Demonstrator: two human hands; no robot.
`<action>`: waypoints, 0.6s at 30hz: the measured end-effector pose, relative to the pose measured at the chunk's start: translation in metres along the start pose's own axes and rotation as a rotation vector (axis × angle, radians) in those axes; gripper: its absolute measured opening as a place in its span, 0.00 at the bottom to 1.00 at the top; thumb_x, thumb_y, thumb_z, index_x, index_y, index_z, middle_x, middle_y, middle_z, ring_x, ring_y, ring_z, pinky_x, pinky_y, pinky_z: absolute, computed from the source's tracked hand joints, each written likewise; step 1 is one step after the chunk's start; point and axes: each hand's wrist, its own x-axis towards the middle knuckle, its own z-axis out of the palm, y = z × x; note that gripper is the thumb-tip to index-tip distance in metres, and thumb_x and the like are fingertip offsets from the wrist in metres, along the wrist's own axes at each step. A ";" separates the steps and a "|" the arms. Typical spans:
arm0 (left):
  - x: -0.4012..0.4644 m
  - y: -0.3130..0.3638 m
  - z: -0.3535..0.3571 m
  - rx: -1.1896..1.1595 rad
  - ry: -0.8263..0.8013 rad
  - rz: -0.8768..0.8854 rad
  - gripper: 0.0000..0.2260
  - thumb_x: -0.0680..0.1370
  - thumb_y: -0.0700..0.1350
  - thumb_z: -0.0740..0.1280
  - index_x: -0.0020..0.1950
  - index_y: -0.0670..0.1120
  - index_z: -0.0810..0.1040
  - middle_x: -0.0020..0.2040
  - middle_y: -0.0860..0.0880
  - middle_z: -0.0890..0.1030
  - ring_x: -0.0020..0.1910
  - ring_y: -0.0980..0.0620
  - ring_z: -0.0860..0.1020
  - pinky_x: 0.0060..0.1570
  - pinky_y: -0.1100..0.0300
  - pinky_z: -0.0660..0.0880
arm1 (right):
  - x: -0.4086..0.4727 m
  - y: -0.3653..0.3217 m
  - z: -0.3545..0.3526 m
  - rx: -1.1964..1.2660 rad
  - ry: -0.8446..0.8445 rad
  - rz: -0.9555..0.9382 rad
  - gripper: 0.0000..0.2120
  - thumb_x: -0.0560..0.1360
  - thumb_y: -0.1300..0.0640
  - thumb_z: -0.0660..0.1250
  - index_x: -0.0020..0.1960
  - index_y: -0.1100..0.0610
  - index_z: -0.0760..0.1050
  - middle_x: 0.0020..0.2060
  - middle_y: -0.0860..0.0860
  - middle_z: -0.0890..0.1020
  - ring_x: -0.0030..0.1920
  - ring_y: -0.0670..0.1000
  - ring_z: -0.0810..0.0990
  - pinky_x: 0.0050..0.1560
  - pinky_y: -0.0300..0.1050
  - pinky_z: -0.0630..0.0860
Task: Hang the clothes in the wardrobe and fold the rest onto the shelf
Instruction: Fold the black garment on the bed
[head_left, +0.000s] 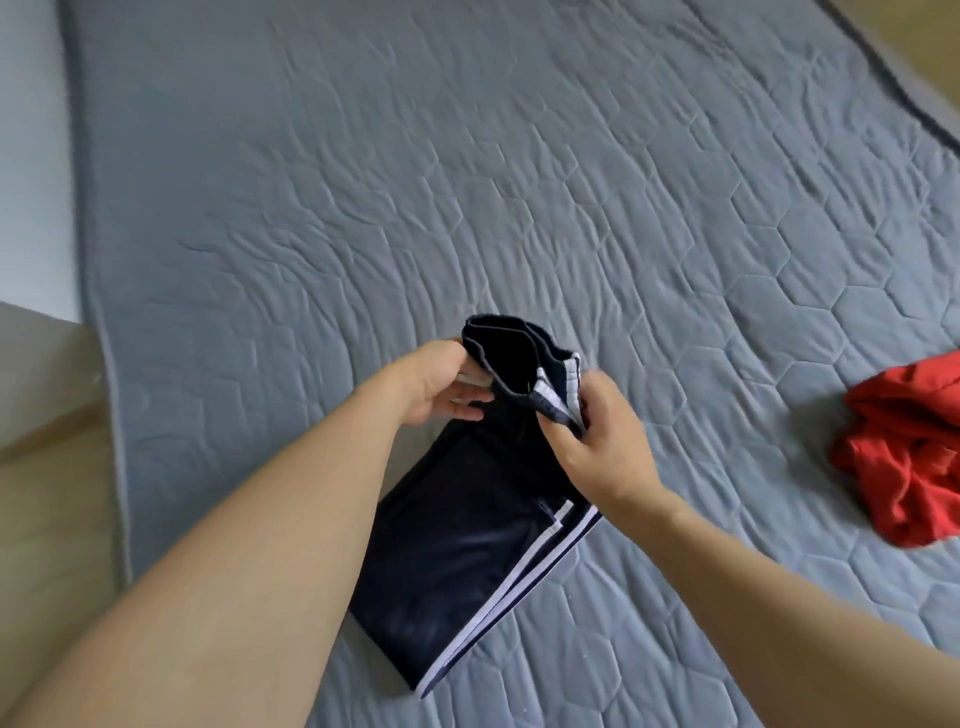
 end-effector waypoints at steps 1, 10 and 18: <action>-0.011 -0.017 -0.013 -0.060 -0.020 -0.016 0.12 0.78 0.35 0.55 0.52 0.45 0.77 0.42 0.45 0.82 0.39 0.47 0.81 0.44 0.51 0.79 | -0.011 -0.005 0.012 -0.040 -0.038 -0.059 0.12 0.70 0.51 0.63 0.38 0.57 0.64 0.35 0.48 0.70 0.38 0.50 0.70 0.38 0.49 0.70; -0.065 -0.162 -0.086 -0.429 -0.044 -0.148 0.17 0.77 0.55 0.58 0.43 0.43 0.79 0.38 0.44 0.80 0.34 0.47 0.78 0.38 0.56 0.75 | -0.113 -0.017 0.107 -0.400 -0.445 -0.393 0.12 0.61 0.50 0.62 0.41 0.53 0.63 0.37 0.48 0.70 0.35 0.53 0.71 0.37 0.44 0.72; -0.063 -0.274 -0.095 0.396 0.238 -0.149 0.16 0.76 0.34 0.58 0.59 0.51 0.68 0.39 0.48 0.70 0.33 0.48 0.70 0.33 0.59 0.65 | -0.156 0.007 0.139 -0.590 -0.895 -0.262 0.20 0.73 0.48 0.64 0.64 0.50 0.73 0.69 0.48 0.67 0.70 0.53 0.64 0.71 0.46 0.55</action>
